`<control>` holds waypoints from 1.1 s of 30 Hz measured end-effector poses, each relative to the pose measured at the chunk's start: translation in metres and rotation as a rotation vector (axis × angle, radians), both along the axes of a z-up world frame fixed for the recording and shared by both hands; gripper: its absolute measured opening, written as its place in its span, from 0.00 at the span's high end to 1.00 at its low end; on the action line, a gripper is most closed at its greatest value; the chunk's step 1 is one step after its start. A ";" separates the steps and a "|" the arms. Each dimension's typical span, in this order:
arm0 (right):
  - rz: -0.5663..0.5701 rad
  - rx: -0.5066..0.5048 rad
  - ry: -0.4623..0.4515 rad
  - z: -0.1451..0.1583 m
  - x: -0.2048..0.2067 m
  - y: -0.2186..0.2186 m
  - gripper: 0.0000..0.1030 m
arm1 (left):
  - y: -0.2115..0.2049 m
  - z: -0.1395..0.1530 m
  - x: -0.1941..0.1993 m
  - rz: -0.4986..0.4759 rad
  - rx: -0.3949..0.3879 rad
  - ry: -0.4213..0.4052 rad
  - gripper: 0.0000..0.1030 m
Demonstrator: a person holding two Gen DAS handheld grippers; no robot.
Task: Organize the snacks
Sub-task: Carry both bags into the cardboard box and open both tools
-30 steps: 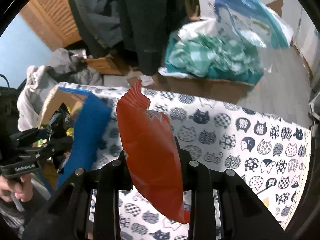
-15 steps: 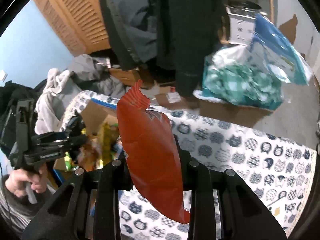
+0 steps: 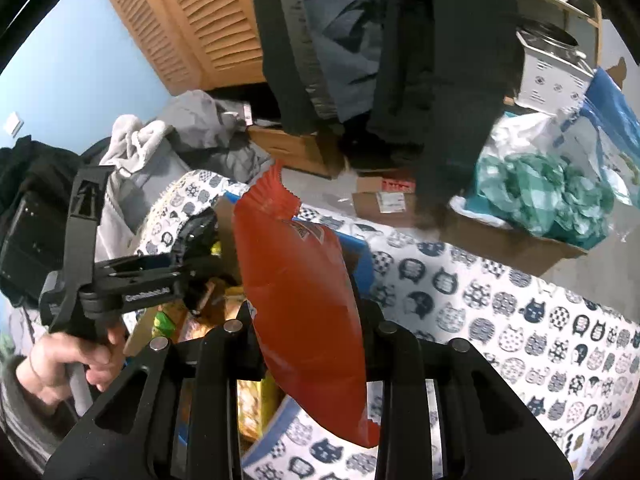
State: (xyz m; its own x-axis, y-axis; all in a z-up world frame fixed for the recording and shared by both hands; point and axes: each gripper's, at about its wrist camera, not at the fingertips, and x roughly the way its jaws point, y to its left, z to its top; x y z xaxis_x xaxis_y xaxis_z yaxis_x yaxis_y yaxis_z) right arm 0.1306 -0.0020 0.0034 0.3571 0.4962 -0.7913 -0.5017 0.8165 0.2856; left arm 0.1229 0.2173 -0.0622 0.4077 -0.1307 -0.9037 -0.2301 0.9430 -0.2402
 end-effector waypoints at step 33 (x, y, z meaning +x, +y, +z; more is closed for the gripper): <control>0.086 -0.133 -0.049 -0.019 -0.076 0.036 0.43 | 0.003 0.020 -0.051 -0.018 0.053 -0.001 0.25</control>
